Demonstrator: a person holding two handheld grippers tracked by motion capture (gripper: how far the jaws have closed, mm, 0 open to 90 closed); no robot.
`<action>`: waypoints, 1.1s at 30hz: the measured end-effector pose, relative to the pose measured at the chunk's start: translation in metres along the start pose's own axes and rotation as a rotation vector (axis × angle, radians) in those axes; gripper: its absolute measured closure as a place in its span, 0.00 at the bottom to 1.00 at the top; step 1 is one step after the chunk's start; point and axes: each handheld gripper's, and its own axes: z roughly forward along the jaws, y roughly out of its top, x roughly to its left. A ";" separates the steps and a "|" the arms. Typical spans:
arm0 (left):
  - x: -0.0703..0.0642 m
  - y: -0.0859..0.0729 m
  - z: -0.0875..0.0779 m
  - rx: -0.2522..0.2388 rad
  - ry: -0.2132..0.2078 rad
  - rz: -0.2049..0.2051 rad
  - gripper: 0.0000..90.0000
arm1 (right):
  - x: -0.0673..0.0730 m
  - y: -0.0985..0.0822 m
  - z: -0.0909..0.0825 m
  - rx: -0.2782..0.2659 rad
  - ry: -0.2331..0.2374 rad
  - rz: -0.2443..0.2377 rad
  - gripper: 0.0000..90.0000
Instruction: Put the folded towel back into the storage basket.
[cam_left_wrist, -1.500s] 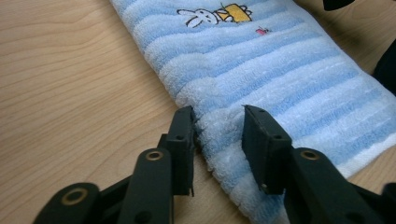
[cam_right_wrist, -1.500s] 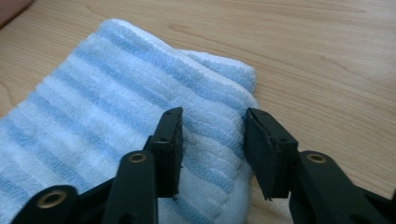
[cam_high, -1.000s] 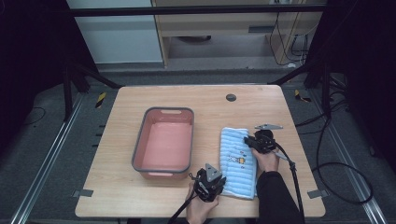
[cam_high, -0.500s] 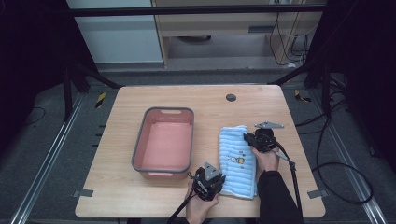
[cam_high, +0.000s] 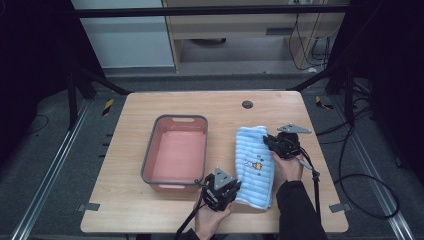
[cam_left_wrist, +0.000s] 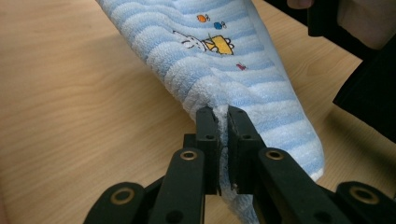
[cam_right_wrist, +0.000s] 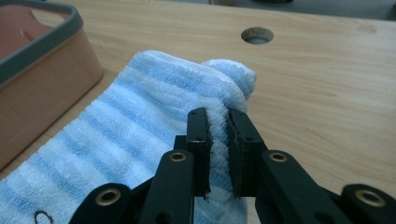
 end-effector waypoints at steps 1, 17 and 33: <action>0.000 0.002 -0.002 -0.004 -0.004 0.004 0.94 | 0.000 0.002 -0.002 -0.007 0.000 -0.006 0.89; 0.005 0.037 -0.038 -0.057 0.031 0.052 0.94 | 0.022 0.049 -0.029 -0.077 -0.014 -0.047 0.89; 0.020 0.062 -0.070 -0.101 0.059 0.053 0.94 | 0.048 0.093 -0.038 -0.121 -0.016 -0.080 0.89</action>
